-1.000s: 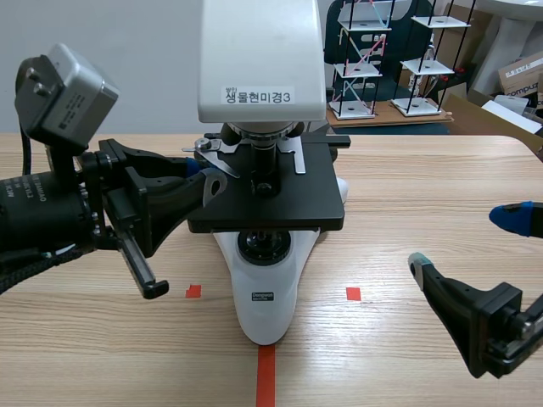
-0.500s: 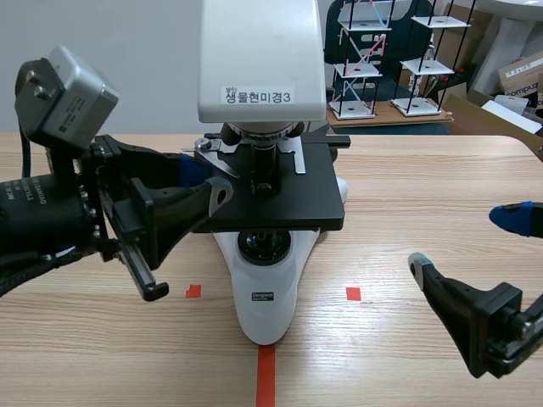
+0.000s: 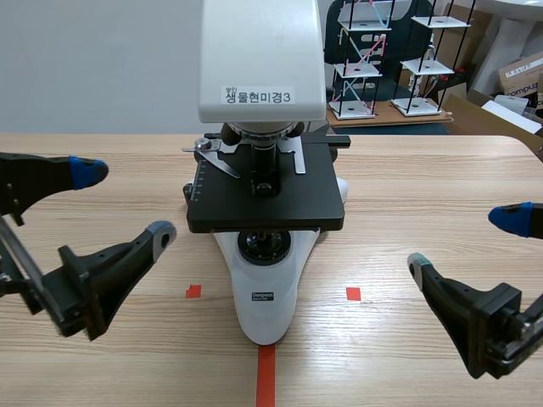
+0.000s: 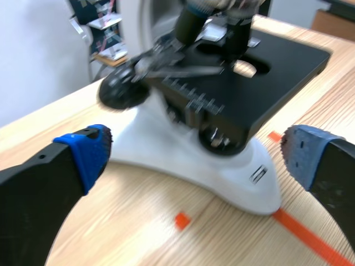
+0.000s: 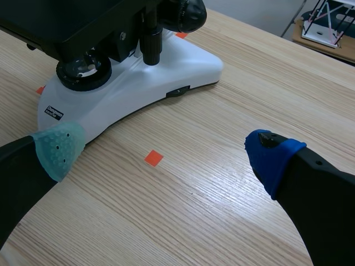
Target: Return to the home posture
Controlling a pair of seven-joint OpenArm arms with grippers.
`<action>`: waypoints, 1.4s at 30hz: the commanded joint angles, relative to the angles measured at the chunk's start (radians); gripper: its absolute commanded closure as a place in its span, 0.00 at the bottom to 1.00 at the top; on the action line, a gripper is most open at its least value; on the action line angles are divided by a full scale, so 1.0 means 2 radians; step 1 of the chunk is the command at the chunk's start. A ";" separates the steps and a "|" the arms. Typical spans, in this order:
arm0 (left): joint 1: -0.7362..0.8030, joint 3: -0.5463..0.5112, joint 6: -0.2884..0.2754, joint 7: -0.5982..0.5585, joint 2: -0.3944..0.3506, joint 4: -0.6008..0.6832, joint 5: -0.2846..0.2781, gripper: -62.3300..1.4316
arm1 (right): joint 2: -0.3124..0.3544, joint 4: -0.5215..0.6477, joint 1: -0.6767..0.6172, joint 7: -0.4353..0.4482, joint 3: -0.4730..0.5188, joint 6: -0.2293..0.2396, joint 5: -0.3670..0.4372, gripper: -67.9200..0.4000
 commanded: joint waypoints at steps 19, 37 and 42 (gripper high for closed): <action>0.168 -0.155 -0.044 0.051 0.049 0.164 0.030 0.00 | 0.001 0.007 0.002 0.007 0.003 0.000 0.004 0.05; 0.168 -0.155 -0.044 0.050 0.051 0.164 0.035 0.00 | 0.001 0.007 0.002 0.007 0.003 0.000 0.004 0.05; 0.168 -0.155 -0.044 0.051 0.051 0.164 0.035 0.00 | 0.001 0.007 0.002 0.007 0.003 0.000 0.004 0.05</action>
